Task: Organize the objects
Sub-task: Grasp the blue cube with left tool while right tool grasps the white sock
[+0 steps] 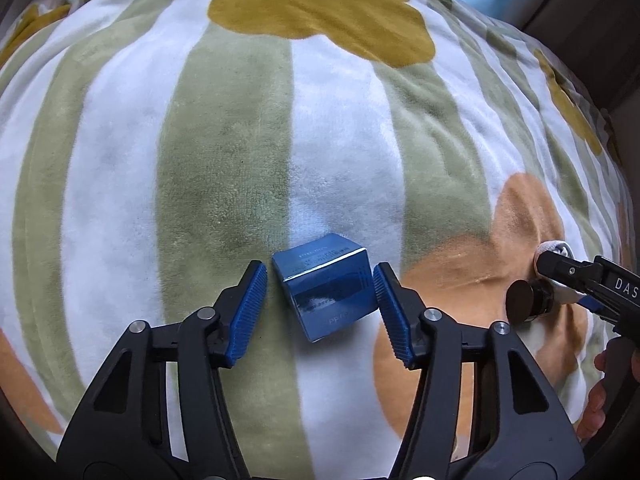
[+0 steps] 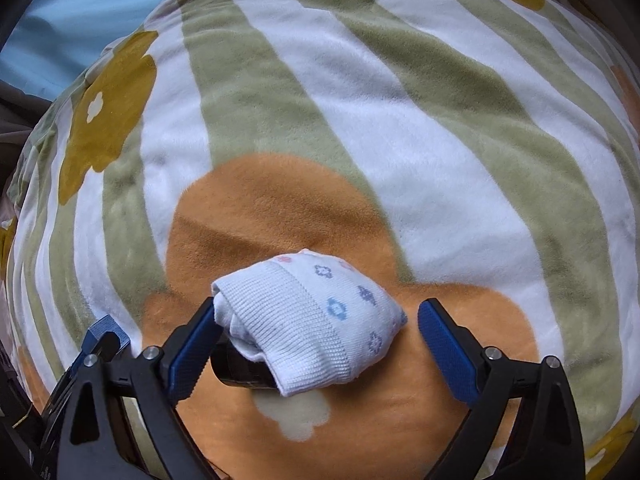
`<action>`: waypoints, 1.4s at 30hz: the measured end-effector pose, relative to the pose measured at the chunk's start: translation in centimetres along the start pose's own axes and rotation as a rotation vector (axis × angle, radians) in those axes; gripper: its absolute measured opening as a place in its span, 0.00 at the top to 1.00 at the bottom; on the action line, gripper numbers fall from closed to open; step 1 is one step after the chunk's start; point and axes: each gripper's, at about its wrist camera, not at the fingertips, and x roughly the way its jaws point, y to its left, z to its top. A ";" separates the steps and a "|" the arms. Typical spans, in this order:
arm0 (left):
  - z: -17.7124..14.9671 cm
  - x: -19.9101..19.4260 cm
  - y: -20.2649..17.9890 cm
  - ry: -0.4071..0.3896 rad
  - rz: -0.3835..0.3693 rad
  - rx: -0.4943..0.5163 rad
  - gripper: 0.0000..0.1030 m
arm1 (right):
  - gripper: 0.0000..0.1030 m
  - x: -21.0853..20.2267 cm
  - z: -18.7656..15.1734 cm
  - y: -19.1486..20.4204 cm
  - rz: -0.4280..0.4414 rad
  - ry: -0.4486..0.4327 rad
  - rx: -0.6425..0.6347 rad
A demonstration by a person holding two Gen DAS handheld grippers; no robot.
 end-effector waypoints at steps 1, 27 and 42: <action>0.0 0.0 -0.1 0.002 0.003 0.004 0.54 | 0.16 -0.1 -0.1 -0.1 0.005 -0.001 0.002; -0.1 -3.2 -0.8 -0.047 -0.025 0.003 0.62 | 0.29 -4.2 -0.6 -1.6 0.041 -0.082 -0.017; -1.3 -14.0 -3.1 -0.198 -0.063 -0.001 0.62 | 0.29 -10.4 -1.1 0.3 0.047 -0.264 -0.106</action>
